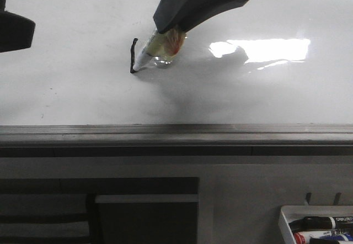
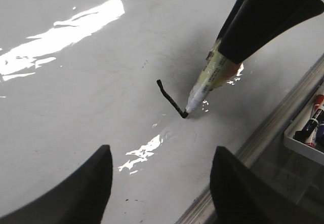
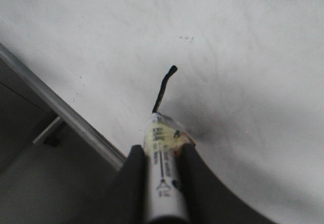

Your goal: Write number 5 on whiteboard

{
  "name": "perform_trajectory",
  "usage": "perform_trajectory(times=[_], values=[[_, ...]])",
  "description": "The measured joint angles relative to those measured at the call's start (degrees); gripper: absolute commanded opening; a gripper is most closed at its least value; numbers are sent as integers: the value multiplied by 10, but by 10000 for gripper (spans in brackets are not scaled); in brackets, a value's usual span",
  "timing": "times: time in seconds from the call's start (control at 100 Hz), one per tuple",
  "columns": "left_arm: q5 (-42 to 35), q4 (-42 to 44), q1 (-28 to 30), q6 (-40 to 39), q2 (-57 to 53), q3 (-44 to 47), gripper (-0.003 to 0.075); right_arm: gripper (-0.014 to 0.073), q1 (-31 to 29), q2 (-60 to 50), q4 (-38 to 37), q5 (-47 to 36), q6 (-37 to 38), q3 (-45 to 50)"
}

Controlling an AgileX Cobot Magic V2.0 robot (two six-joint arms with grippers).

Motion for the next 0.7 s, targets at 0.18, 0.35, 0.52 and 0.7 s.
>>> perform_trajectory(times=[0.18,0.35,0.52,0.7], values=[[0,0,0,0,0,0,386,-50,-5,-15,-17,38,0,3],[0,0,0,0,0,0,386,-50,14,-4,-8,30,1,22],[0,0,0,-1,0,0,386,-50,51,25,3,-36,1,23],[0,0,0,-1,0,0,386,-50,56,-24,-6,-45,1,21]])
